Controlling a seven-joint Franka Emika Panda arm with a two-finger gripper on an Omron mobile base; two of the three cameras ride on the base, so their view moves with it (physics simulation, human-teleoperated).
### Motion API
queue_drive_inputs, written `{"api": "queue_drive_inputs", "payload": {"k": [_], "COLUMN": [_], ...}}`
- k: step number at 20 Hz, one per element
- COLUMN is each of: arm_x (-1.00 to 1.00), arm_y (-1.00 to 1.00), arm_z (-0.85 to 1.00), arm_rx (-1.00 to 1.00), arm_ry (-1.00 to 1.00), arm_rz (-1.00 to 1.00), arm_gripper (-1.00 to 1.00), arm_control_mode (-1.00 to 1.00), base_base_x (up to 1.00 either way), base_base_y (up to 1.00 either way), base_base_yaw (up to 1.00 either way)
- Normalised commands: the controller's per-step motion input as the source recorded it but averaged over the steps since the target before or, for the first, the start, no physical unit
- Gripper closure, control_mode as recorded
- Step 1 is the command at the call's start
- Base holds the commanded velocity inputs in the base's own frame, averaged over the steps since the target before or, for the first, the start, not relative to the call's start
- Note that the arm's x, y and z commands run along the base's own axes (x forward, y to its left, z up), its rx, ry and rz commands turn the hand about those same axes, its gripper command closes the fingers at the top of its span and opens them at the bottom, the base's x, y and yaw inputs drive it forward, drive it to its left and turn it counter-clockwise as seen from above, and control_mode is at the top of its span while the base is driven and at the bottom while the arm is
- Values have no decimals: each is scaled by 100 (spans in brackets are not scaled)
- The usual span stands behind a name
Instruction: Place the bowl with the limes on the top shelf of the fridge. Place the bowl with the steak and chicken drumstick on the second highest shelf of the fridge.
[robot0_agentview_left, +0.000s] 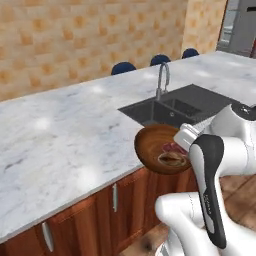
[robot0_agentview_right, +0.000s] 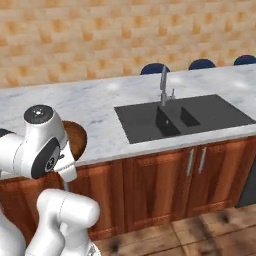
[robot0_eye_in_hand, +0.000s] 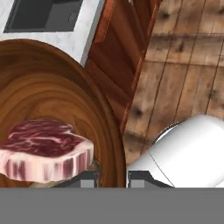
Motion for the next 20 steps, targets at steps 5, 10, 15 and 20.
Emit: {"api": "queue_drive_inputs", "payload": {"k": [5, 10, 15, 20], "arm_x": [0, 0, 0, 0], "arm_y": [0, 0, 0, 0], "arm_z": [0, 0, 0, 0], "arm_rx": [0, 0, 0, 0], "arm_ry": [0, 0, 0, 0], "arm_rz": [0, 0, 0, 0], "arm_gripper": [100, 100, 100, 100], "arm_control_mode": [100, 100, 100, 100], "base_base_x": [0, 9, 62, 100], "base_base_y": [-56, -73, -74, -52], "base_base_yaw": [-79, -71, -54, -34]}}
